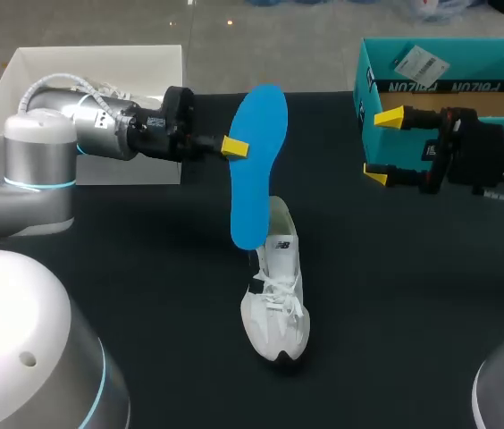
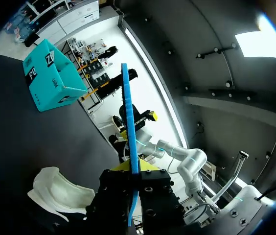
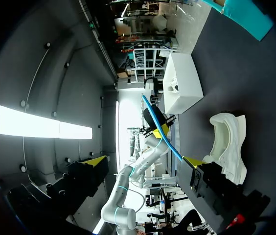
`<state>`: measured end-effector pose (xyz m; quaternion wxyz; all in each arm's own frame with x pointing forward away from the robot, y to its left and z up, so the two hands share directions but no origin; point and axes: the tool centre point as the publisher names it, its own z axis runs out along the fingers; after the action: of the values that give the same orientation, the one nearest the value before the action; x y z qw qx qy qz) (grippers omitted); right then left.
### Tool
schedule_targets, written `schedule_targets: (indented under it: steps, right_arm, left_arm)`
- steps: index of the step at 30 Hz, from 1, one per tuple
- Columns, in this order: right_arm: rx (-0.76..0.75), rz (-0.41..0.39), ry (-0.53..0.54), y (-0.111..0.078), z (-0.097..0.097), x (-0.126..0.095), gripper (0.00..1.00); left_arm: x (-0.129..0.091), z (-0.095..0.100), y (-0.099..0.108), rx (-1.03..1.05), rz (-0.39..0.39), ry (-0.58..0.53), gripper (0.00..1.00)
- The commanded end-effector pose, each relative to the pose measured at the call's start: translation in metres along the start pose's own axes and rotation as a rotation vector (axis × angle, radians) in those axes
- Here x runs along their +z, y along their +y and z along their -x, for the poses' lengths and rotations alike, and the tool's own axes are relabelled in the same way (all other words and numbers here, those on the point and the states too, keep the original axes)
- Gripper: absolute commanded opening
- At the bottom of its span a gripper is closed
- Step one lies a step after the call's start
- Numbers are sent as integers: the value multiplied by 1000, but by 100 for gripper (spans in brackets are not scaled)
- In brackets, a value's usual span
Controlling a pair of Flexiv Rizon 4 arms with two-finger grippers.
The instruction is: Take the shoe out of the shoebox, open the shoe tongue, remove and reinsert the insole, then place the shoe into the shoebox
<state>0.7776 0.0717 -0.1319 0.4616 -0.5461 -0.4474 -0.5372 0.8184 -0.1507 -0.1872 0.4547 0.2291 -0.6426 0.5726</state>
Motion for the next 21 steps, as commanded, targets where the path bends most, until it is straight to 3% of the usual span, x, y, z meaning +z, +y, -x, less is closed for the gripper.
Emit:
schedule_targets:
  steps: [1, 5, 9, 21]
  right_arm:
    - [0, 2, -1, -1, 0, 1, 100]
    - [0, 2, -1, -1, 0, 1, 100]
    - [0, 2, -1, -1, 0, 1, 100]
    - [0, 2, -1, -1, 0, 1, 100]
  left_arm:
    - [2, -13, -5, 255, 7, -232, 0]
    - [14, -27, -6, 571, -3, -447, 0]
    - [23, -28, -3, 786, -22, -598, 0]
    - [23, -26, -2, 780, -30, -598, 0]
